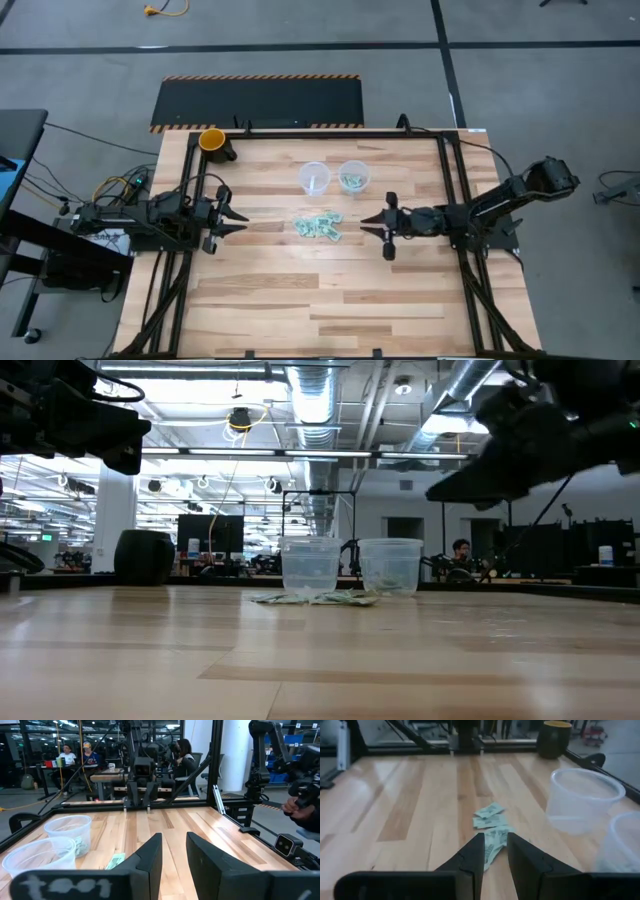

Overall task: Pick and place items into bin
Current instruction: Put the green stevia packet into the left transparent bin

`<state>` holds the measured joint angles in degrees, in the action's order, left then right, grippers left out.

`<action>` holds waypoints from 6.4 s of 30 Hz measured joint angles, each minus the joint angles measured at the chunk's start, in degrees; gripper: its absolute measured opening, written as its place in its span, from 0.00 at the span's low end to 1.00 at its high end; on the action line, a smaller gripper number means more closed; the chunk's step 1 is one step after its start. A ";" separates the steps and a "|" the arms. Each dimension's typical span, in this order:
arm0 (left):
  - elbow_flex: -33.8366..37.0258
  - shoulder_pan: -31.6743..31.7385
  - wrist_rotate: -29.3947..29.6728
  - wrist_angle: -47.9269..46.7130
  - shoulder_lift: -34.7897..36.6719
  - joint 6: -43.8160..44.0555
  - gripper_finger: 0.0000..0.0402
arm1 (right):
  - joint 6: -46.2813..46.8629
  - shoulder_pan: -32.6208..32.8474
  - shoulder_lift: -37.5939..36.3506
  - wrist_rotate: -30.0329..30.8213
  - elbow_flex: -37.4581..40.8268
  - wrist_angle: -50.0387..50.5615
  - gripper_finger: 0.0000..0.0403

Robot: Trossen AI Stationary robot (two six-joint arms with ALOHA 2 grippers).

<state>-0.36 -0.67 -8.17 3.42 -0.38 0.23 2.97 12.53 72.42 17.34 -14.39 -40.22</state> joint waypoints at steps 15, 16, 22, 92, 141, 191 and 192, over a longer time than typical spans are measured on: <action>0.00 0.00 0.05 0.01 -0.02 1.87 0.19 | -3.06 0.06 -0.02 0.72 13.66 -24.14 0.19; -0.01 -0.01 0.04 -0.06 0.00 1.73 0.19 | -3.29 -0.09 -0.02 0.72 13.66 -24.16 0.19; 0.00 0.00 0.02 0.15 0.00 2.71 0.19 | -3.57 -3.16 -0.02 0.72 13.66 -22.00 0.19; -19.56 -0.04 6.17 47.92 -94.16 2.43 0.38 | -7.31 -17.04 -0.02 -4.08 13.62 -18.67 0.19; -27.08 1.97 12.48 31.71 -101.88 10.42 0.13 | -7.07 -17.04 -0.02 -5.44 13.62 -18.89 0.19; -34.47 7.76 39.08 34.03 -89.29 -2.17 0.19 | -7.50 -17.04 -0.02 -5.42 13.60 -18.78 0.19; -34.47 7.78 37.89 33.86 -89.29 -2.12 0.21 | -7.50 -17.04 0.00 -5.42 13.62 -18.76 0.19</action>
<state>-34.83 7.11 29.73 37.28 -89.67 -1.89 -4.54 -4.51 72.42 11.92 -0.78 -58.98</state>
